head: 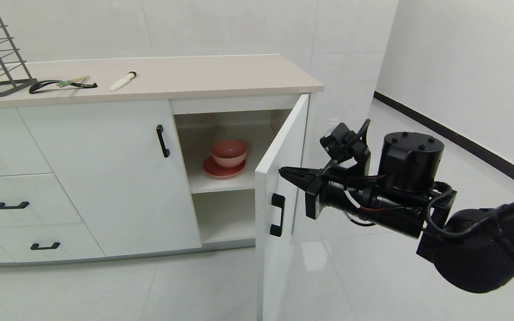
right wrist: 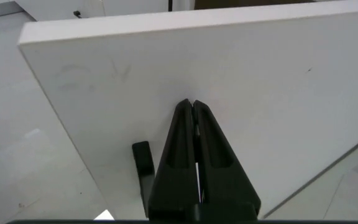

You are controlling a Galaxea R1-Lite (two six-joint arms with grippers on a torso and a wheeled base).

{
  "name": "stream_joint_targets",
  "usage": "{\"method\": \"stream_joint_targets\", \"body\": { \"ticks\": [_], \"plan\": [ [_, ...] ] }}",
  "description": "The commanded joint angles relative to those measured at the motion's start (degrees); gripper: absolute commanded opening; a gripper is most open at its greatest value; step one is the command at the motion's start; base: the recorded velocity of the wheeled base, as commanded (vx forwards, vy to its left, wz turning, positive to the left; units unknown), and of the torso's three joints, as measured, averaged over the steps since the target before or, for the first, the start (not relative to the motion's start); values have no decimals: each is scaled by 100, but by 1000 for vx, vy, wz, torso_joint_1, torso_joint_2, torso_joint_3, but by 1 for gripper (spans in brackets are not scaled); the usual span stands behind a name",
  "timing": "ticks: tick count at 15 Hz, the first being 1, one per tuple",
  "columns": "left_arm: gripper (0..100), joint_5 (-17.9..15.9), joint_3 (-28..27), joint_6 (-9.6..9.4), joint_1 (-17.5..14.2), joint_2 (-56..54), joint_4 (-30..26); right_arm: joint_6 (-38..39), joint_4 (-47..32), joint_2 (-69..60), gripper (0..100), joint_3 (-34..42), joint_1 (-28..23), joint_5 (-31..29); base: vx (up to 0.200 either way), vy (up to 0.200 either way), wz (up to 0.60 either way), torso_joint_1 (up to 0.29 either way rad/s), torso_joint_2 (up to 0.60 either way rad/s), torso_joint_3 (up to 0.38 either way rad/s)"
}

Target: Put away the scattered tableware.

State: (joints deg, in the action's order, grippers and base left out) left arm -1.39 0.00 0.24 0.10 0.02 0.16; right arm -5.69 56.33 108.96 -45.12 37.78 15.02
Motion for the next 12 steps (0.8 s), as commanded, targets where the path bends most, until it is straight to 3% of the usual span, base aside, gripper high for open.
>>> {"method": "stream_joint_targets", "body": {
  "ticks": [1, 12],
  "plan": [
    [100, -2, 0, 2, -1, -2, 2, -2, 97, 231, 0, -190, -16, 1, 0, 0, 0, 0, 0, 0],
    [100, 7, 0, 55, -1, -2, 2, 16, 792, 1426, 0, -1192, -157, 1, 0, 0, 0, 0, 0, 0]
  ]
}}
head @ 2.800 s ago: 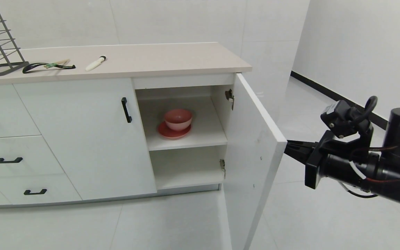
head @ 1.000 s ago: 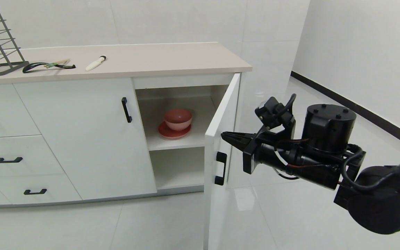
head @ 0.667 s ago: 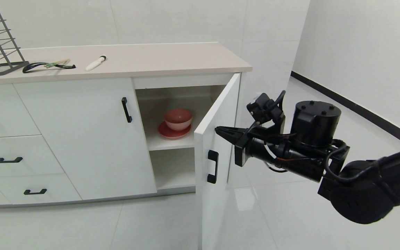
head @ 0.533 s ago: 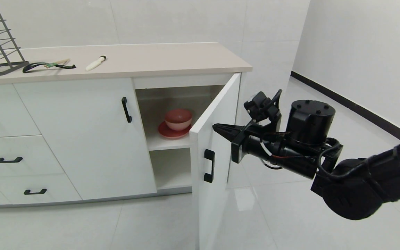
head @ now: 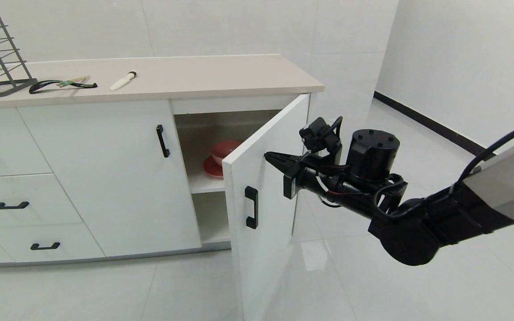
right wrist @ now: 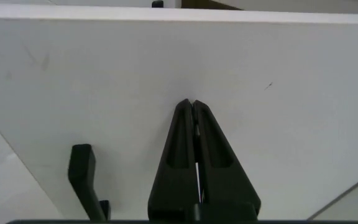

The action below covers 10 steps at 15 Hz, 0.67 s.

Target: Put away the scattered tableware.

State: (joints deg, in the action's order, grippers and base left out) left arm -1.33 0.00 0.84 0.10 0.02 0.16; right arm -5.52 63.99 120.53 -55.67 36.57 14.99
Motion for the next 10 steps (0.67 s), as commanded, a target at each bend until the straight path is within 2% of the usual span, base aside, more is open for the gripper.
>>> {"method": "stream_joint_targets", "body": {
  "ticks": [1, 2, 4, 5, 6, 9, 10],
  "plan": [
    [100, 1, 0, 4, -1, -2, 2, 34, 123, 428, 0, -348, -62, -5, 0, 0, 0, 0, 0, 0],
    [100, 1, 0, 4, -1, -2, 2, 183, 351, 709, 0, -717, -133, -23, 0, 0, 0, 0, 0, 0],
    [100, 1, 0, 4, -1, -2, 2, 201, 395, 753, 0, -778, -133, -32, 0, 0, 0, 0, 0, 0],
    [100, 1, 0, 4, -1, -2, 2, 280, 755, 1219, 0, -1323, -265, -32, 0, 0, 0, 0, 0, 0],
    [100, 1, 0, 4, -1, -2, 2, 289, 782, 1324, 0, -1437, -317, -32, 0, 0, 0, 0, 0, 0],
    [100, 1, 0, 4, -1, -2, 2, 280, 852, 1157, 0, -1165, -335, -32, 0, 0, 0, 0, 0, 0],
    [100, 1, 0, 4, -1, -2, 2, 280, 896, 823, 0, -796, -309, -32, 0, 200, 0, 17, 2, 7]
  ]
}}
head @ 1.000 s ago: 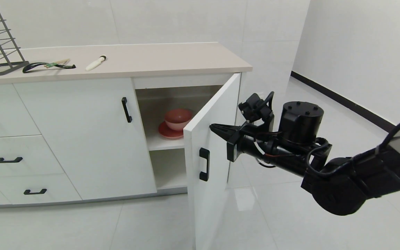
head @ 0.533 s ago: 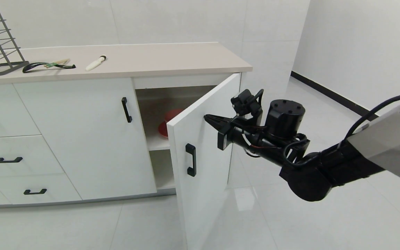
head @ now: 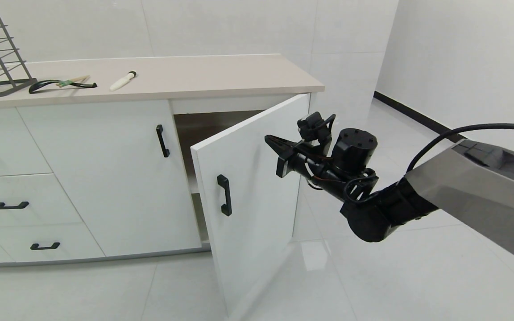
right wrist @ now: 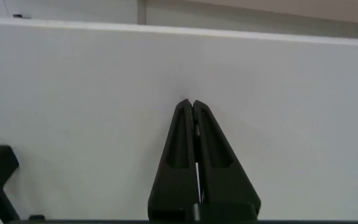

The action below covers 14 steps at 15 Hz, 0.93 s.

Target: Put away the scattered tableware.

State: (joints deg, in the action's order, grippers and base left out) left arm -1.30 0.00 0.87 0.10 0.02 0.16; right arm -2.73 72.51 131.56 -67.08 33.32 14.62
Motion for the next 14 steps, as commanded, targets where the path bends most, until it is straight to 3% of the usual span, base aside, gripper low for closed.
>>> {"method": "stream_joint_targets", "body": {
  "ticks": [1, 3, 5, 8, 10, 12, 14],
  "plan": [
    [100, -1, 0, 1, -1, -2, 2, -8, 70, -526, 0, 697, 26, 6, 0, 200, 0, 2, 2, 2],
    [100, -1, 0, 1, -1, -2, 2, -35, 202, -1352, 0, 1716, -9, 41, 0, 200, 0, 5, 5, -2],
    [100, -1, 0, 1, -1, -2, 2, -52, 272, -2548, 0, 2929, -299, 68, 0, 200, 0, -2, 5, 0],
    [100, -1, 0, 1, -1, -2, 2, -61, 246, -4253, 0, 4010, -932, 235, 0, 200, 0, -1, 1, 6],
    [100, -1, 0, 1, -1, -2, 2, -87, 255, -5044, 0, 4582, -1925, 279, 0, 200, 0, 5, 2, 2],
    [100, -1, 0, 1, -1, -2, 2, -184, 325, -5633, 0, 5285, -2831, 621, 0, 0, 0, 0, 0, 0],
    [100, 7, 0, 1, -1, -2, 2, -202, 730, -6371, 0, 6366, -3077, 911, 0, 0, 0, 0, 0, 0]
  ]
}}
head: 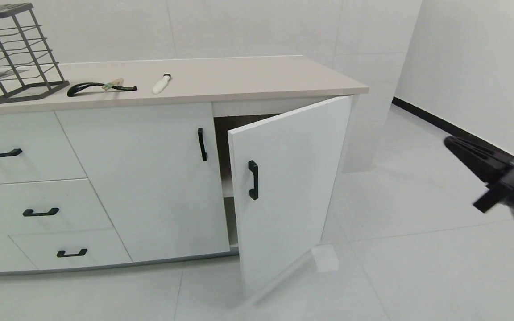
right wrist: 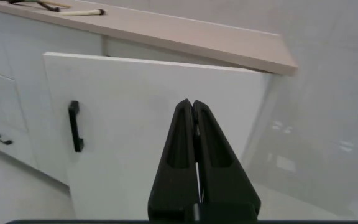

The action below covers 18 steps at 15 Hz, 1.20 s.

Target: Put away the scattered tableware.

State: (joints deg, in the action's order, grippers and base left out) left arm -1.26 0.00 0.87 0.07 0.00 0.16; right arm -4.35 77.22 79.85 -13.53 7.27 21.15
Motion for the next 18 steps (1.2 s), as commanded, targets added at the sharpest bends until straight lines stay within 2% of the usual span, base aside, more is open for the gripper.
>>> {"method": "stream_joint_targets", "body": {
  "ticks": [1, 2, 5, 6, 7, 8, 9, 10, 11, 13, 16, 17, 18],
  "plan": [
    [100, -6, 0, 1, 1, 0, 2, -110, 250, -1683, 0, 1353, -454, 284, 0, 0, 0, 0, 0, 0],
    [100, -6, 0, 1, 1, 0, 2, -180, 189, -1885, 0, 1353, -454, 293, 0, 0, 0, 0, 0, 0],
    [100, -6, 0, 1, 1, 0, 2, -268, -734, -3696, 0, 1353, -489, 276, 0, 0, 0, 0, 0, 0],
    [100, -6, 0, 1, 1, 0, 2, -303, -1675, -4979, 0, 1353, -621, 284, 0, 0, 0, 0, 0, 0],
    [100, -6, 0, 1, 1, 0, 2, -329, -2105, -5436, 0, 1353, -639, 284, 0, 0, 0, 0, 0, 0],
    [100, -6, 0, -7, 1, 0, 2, -347, -3195, -6543, 0, 1336, -639, 249, 0, 0, 0, 0, 0, 0],
    [100, -6, 0, -16, 1, 0, 2, -347, -3784, -7053, 0, 1274, -639, 232, 0, 0, 0, 0, 0, 0],
    [100, -6, 0, -16, 1, 0, 2, -347, -4804, -7721, 0, 1046, -709, 161, 0, 0, 0, 0, 0, 0],
    [100, -6, 0, -7, 1, 0, 2, -373, -5164, -7941, 0, 1081, -709, 170, 0, 0, 0, 0, 0, 0],
    [100, -6, 0, 1, 1, 0, 2, -435, -5032, -7950, 0, 1353, -709, 188, 0, 0, 0, 0, 0, 0],
    [100, -6, 0, -7, 1, 0, 2, -479, -5568, -7950, 0, 1353, -709, 135, 0, 0, 0, 0, 0, 0],
    [100, -6, 0, -7, 1, 0, 2, -435, -6553, -7958, 0, 1353, -709, -357, 0, 0, 0, 0, 0, 0],
    [100, -6, 0, 1, 1, 0, 2, -426, -7124, -7958, 0, 1353, -709, -753, 0, 0, 0, 0, 0, 0]
  ]
}}
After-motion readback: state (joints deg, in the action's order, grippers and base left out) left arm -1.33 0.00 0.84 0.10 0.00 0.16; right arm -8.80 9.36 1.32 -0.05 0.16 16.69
